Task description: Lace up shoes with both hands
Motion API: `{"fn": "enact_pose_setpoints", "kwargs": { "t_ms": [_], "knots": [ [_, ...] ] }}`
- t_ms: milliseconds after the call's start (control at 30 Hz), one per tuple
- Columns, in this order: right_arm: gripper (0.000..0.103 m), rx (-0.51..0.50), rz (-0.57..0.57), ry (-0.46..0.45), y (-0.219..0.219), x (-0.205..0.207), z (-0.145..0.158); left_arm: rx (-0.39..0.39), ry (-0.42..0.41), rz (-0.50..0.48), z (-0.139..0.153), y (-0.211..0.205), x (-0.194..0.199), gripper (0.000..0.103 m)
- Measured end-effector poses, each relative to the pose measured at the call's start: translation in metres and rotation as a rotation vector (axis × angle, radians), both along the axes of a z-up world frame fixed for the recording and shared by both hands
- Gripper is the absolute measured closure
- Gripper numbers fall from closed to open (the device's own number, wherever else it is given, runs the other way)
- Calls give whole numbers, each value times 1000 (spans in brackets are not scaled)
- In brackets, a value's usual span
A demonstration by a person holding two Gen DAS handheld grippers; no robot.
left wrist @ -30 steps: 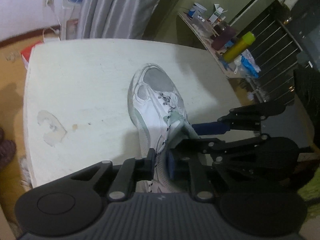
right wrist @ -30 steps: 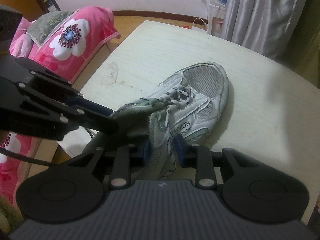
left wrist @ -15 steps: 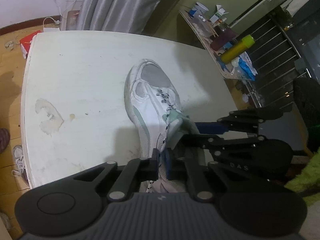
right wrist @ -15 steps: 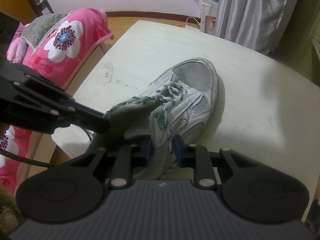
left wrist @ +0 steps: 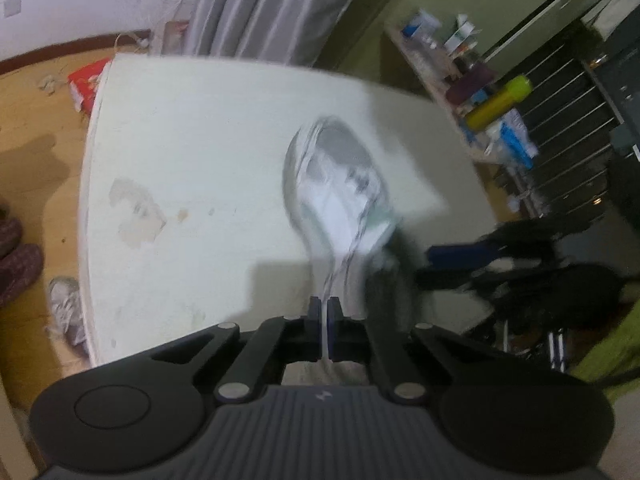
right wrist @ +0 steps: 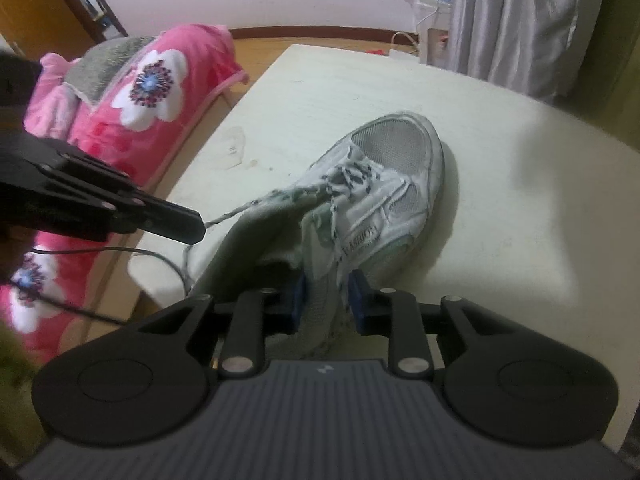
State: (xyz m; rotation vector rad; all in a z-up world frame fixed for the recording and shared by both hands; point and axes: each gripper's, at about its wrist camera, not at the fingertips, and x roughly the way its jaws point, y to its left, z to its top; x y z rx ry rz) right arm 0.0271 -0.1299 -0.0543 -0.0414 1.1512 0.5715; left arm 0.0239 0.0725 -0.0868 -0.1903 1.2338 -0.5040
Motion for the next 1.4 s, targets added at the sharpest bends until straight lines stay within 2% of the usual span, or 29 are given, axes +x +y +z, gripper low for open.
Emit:
{"fn": "enact_pose_setpoints", "kwargs": {
  "t_ms": [67,133,200,233,267,400,500,600,700,800,900,1033,1067,1100,1133,1200,1267,1400],
  "knots": [
    [78,36,-19,39,-13,-5,2,35,-1,1,-2,0,-7,85],
    [78,24,-40,69,-25,-8,0,62,-7,2,-2,1,-13,78],
    [78,7,-54,94,-34,-11,-3,82,-16,1,-3,0,-16,68],
    [78,-3,-56,105,-37,-12,-6,91,-18,1,-4,-1,-17,60],
    [78,-9,-50,110,-39,-11,-9,90,-18,16,-6,-1,-16,57],
    [78,50,-50,131,-43,-7,-17,64,-7,75,-12,1,-11,56],
    [78,88,-35,114,-42,-6,-21,46,4,65,-17,1,-8,57],
    [78,130,-22,104,-40,-3,-24,54,-6,18,-21,-4,-6,57],
    [78,128,5,88,-40,-1,-28,89,-34,-39,-26,-14,-7,59],
    [78,104,36,80,-40,3,-32,160,-50,-121,-29,-21,-6,62],
    [79,86,76,71,-38,4,-34,174,-64,-167,-29,-26,-7,63],
    [79,79,122,52,-34,7,-35,181,-81,-187,-31,-31,-10,70],
    [79,77,131,50,-33,7,-37,180,-85,-195,-30,-31,-11,75],
    [79,73,137,50,-33,8,-39,178,-88,-195,-30,-31,-12,82],
    [79,74,144,51,-33,8,-41,202,-90,-185,-31,-32,-14,100],
    [79,83,153,49,-33,8,-46,213,-87,-163,-34,-35,-16,100],
    [81,112,159,42,-36,8,-48,185,-82,-124,-35,-33,-17,100],
    [102,220,141,60,-46,8,-50,138,-61,-28,-33,-25,-18,100]
  ]
}}
